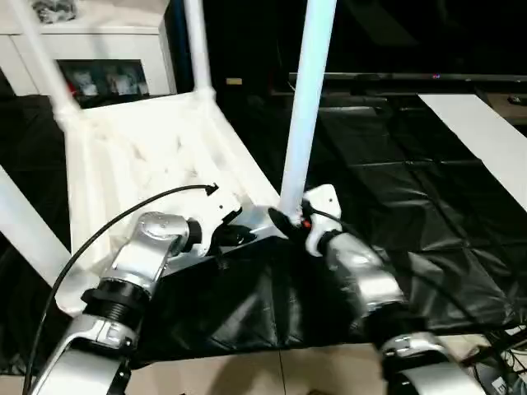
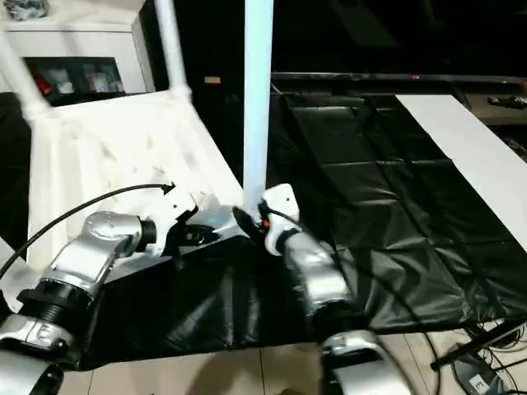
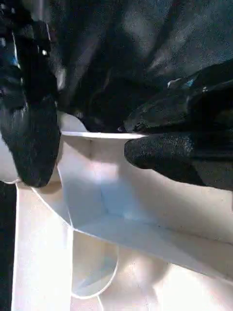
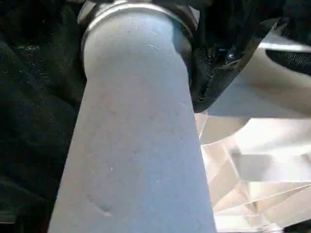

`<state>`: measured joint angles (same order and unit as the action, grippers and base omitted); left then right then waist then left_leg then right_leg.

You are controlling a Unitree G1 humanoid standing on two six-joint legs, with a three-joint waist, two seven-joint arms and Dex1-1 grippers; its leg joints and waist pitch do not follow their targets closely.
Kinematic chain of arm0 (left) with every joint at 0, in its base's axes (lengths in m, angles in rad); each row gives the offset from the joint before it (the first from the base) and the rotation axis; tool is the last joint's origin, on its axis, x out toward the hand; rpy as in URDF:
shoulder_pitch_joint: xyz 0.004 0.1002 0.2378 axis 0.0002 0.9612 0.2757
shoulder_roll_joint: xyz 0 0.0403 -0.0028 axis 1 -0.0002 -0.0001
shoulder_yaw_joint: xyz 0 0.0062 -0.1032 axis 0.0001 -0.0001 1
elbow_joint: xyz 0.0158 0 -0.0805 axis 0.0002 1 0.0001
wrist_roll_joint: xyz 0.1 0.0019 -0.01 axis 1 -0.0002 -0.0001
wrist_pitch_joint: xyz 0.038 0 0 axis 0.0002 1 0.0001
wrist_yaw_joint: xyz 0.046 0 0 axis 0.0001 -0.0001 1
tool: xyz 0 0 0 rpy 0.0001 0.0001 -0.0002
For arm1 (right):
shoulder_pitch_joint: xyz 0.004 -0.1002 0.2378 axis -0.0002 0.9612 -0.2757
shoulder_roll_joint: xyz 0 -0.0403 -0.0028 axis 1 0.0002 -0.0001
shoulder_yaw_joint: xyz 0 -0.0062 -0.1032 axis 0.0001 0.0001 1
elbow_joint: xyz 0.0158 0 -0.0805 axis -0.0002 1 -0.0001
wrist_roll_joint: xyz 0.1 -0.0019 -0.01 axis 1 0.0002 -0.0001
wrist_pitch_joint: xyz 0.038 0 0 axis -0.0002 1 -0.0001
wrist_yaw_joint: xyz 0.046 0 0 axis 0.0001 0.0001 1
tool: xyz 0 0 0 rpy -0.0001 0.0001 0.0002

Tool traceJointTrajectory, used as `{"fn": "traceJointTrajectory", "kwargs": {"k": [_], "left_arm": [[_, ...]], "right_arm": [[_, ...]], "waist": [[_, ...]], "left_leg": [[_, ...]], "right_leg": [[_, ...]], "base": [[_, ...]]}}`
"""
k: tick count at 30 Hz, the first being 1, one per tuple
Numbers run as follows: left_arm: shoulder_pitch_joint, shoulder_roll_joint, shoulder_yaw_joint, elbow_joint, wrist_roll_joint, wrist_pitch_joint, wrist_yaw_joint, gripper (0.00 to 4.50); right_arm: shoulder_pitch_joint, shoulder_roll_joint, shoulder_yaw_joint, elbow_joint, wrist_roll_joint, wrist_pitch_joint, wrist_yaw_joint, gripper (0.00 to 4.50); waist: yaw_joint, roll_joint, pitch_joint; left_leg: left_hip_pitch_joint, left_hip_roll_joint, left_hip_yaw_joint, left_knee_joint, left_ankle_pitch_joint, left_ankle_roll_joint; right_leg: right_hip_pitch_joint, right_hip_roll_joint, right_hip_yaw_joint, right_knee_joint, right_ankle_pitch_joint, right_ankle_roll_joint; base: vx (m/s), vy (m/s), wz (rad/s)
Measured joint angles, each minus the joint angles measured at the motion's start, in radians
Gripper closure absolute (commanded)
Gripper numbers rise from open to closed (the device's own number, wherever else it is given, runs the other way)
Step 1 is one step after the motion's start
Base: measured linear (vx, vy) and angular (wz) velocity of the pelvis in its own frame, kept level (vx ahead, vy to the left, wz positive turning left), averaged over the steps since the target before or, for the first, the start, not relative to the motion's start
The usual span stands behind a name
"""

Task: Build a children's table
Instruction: Rotate leg to tighten

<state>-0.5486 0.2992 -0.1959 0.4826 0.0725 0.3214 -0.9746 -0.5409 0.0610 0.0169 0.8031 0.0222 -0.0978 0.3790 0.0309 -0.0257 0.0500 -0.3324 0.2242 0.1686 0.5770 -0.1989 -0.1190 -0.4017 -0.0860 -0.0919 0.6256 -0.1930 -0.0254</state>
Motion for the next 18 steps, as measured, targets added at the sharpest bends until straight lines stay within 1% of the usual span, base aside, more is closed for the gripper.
{"fn": "traceJointTrajectory", "kwargs": {"k": [1, 3, 6, 8, 9, 10, 13, 15, 16, 18], "left_arm": [[0.001, 0.000, 0.000, -0.002, 0.000, 0.002, 0.001, 4.50], [0.002, 0.000, 0.000, -0.008, 0.000, 0.003, 0.000, 4.50], [0.008, 0.010, 0.000, -0.020, -0.001, -0.003, -0.019, 4.50], [0.009, 0.020, -0.002, -0.026, -0.007, -0.011, -0.049, 4.50], [0.010, 0.031, -0.004, -0.026, -0.016, -0.020, -0.070, 4.50], [0.011, 0.043, -0.009, -0.026, -0.029, -0.028, -0.097, 4.50], [0.019, 0.079, -0.017, -0.026, -0.053, -0.068, -0.175, 4.50], [0.023, 0.100, -0.016, -0.026, -0.059, -0.086, -0.211, 4.50], [0.026, 0.116, -0.017, -0.025, -0.065, -0.094, -0.236, 4.50], [0.032, 0.138, -0.022, -0.025, -0.075, -0.110, -0.285, 4.50]], "right_arm": [[0.000, 0.001, -0.001, 0.002, 0.000, -0.005, -0.001, 1.13], [0.000, 0.006, -0.008, 0.003, 0.009, -0.009, 0.002, 1.13], [-0.005, -0.014, -0.011, 0.003, 0.026, -0.007, 0.069, 0.72], [-0.014, -0.037, -0.006, 0.003, 0.030, 0.000, 0.146, 0.62], [-0.017, -0.053, 0.003, 0.002, 0.034, 0.001, 0.190, 0.53], [-0.020, -0.082, 0.019, 0.002, 0.039, 0.002, 0.246, 0.31], [-0.034, -0.149, 0.063, 0.002, 0.045, 0.007, 0.407, 0.21], [-0.040, -0.175, 0.083, 0.002, 0.042, 0.006, 0.477, 0.04], [-0.049, -0.201, 0.106, 0.002, 0.035, -0.001, 0.524, 0.04], [-0.060, -0.238, 0.130, 0.002, 0.019, -0.003, 0.604, 0.04]], "waist": [[0.000, 0.000, 0.000], [0.000, 0.001, 0.001], [-0.001, 0.005, 0.002], [0.001, 0.008, 0.003], [0.002, 0.009, 0.004], [0.003, 0.009, 0.004], [0.009, 0.009, 0.004], [0.011, 0.009, 0.004], [0.012, 0.008, 0.004], [0.017, 0.005, 0.004]], "left_leg": [[0.000, 0.000, 0.000, 0.000, 0.000, 0.000], [-0.001, 0.000, 0.000, 0.000, 0.000, 0.000], [-0.001, 0.000, 0.001, 0.000, 0.000, 0.000], [-0.003, 0.000, 0.001, -0.001, 0.000, 0.000], [-0.003, 0.000, 0.001, -0.001, 0.000, 0.000], [-0.004, 0.000, 0.001, -0.001, 0.000, 0.001], [-0.009, 0.000, 0.001, -0.001, 0.003, 0.007], [-0.012, 0.000, 0.001, 0.000, 0.003, 0.007], [-0.013, 0.000, 0.001, 0.001, 0.002, 0.008], [-0.015, 0.001, 0.001, 0.004, 0.002, 0.008]], "right_leg": [[0.000, 0.000, 0.000, 0.000, 0.000, 0.000], [0.000, 0.000, 0.000, -0.002, 0.000, 0.000], [-0.001, 0.000, 0.001, -0.003, 0.000, 0.000], [-0.001, 0.000, 0.001, -0.003, -0.001, 0.001], [-0.002, 0.000, 0.001, -0.003, -0.002, 0.002], [-0.002, 0.000, 0.001, -0.003, -0.003, 0.002], [-0.005, 0.000, 0.000, -0.003, -0.005, 0.002], [-0.007, 0.000, 0.000, -0.003, -0.005, 0.001], [-0.008, 0.000, 0.000, -0.002, -0.005, 0.001], [-0.008, 0.000, -0.001, -0.001, -0.005, 0.001]], "base": [[0.000, 0.000, 0.00], [0.000, 0.000, 0.00], [0.000, 0.000, 0.00], [0.000, 0.000, 0.00], [0.000, 0.000, 0.00], [0.000, 0.000, 0.00], [0.000, 0.000, 0.00], [0.000, 0.000, 0.00], [0.000, 0.000, 0.00], [0.000, 0.000, 0.00]]}}
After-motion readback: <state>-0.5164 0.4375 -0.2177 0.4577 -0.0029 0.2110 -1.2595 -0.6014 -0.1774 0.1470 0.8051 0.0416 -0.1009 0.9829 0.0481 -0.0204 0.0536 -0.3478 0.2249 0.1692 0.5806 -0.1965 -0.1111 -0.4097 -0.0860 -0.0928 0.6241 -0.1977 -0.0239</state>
